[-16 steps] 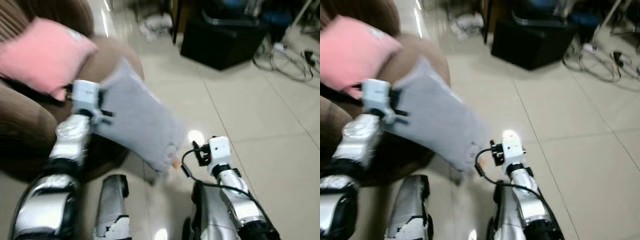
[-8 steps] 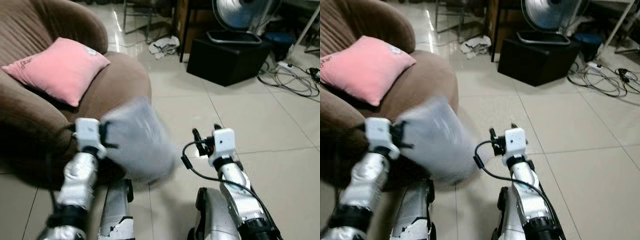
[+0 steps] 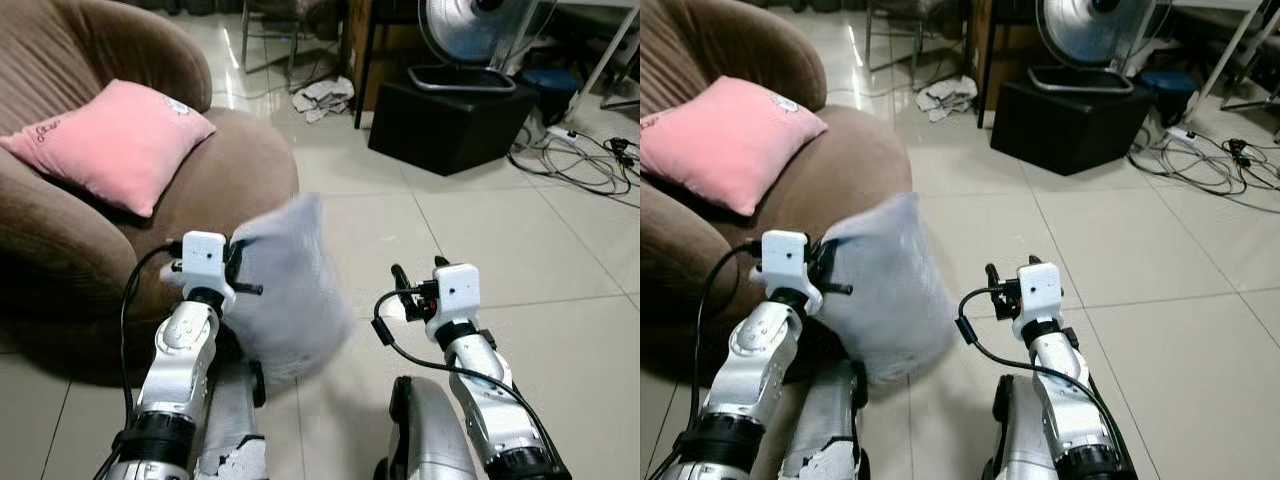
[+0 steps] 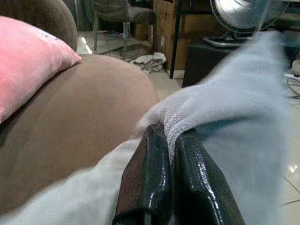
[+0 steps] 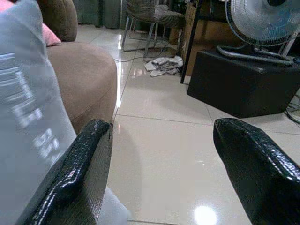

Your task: Move the pillow to the sofa from floor

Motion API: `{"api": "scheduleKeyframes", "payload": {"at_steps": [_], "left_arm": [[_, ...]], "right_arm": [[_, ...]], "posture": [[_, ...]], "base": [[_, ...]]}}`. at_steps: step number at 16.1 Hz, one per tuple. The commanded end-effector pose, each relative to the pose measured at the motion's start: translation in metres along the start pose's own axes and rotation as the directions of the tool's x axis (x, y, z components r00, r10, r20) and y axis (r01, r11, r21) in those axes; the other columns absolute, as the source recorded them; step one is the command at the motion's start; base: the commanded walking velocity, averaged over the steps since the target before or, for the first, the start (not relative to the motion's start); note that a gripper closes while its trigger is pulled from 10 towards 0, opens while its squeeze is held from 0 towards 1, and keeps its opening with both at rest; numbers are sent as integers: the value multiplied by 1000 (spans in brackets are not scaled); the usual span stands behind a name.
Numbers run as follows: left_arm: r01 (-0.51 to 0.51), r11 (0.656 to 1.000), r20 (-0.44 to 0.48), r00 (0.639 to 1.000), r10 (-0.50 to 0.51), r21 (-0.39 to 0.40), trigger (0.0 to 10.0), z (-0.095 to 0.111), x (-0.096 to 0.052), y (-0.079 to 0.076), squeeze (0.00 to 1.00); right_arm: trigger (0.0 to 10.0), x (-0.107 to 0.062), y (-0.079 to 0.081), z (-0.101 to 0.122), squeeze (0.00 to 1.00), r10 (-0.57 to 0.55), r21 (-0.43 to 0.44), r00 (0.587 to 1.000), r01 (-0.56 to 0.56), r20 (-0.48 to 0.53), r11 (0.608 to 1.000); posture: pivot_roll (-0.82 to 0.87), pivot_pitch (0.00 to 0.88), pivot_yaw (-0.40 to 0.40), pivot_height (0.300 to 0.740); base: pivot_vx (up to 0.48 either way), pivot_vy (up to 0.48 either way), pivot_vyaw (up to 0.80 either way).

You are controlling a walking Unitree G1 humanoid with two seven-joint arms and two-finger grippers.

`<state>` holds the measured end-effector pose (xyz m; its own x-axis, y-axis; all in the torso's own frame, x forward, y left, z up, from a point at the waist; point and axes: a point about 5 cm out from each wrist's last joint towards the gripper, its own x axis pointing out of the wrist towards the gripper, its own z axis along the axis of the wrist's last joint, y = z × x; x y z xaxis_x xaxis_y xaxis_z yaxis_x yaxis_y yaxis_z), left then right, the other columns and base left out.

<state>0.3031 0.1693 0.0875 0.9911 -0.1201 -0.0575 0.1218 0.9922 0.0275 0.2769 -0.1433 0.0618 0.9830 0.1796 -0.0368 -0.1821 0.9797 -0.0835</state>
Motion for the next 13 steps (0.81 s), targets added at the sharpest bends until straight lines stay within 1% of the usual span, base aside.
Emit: {"api": "scheduleKeyframes", "payload": {"at_steps": [1, 4, 6, 9, 10, 12, 13], "left_arm": [[5, 1000, 37, 999, -6, 17, 0, 8, -2, -2, 0], [9, 999, 30, 999, -10, 35, 0, 6, -4, -2, 0], [20, 997, 10, 1000, -20, 80, 0, 2, -6, -2, 0], [12, 998, -9, 1000, -11, 64, 0, -4, -11, -3, 0], [33, 999, -5, 999, -33, 31, 0, -5, -14, -6, 0], [47, 998, 3, 999, -47, 30, 0, -4, -14, -7, 0], [36, 999, 7, 999, -36, 29, 0, -3, -14, -5, 0]], "right_arm": [[10000, -1, -3, 4, 0, -16, 13, 1000, 16, 13, 1000], [10000, -3, -2, 0, 0, -18, 25, 1000, 19, -8, 1000], [10000, -6, -1, -8, 0, -23, 35, 999, 25, -45, 999], [10000, -9, 2, -13, 0, -13, 35, 998, 16, -65, 999], [10000, -11, 8, -12, 0, 28, 30, 998, -26, -64, 999], [10000, -11, 10, -9, 0, 42, 25, 998, -41, -57, 999], [10000, -9, 9, -8, 0, 38, 27, 998, -37, -51, 999]], "posture": [[143, 0, -34, 566], [143, 0, -38, 576], [143, 3, -43, 601], [141, 8, -45, 616], [140, 13, -46, 626], [140, 16, -48, 636], [138, 18, -50, 641]], "base": [[0, 0, 0], [0, 0, 0], [0, 0, 0], [0, 0, 0], [0, 0, 0], [0, 0, 0], [0, 0, 0]]}}
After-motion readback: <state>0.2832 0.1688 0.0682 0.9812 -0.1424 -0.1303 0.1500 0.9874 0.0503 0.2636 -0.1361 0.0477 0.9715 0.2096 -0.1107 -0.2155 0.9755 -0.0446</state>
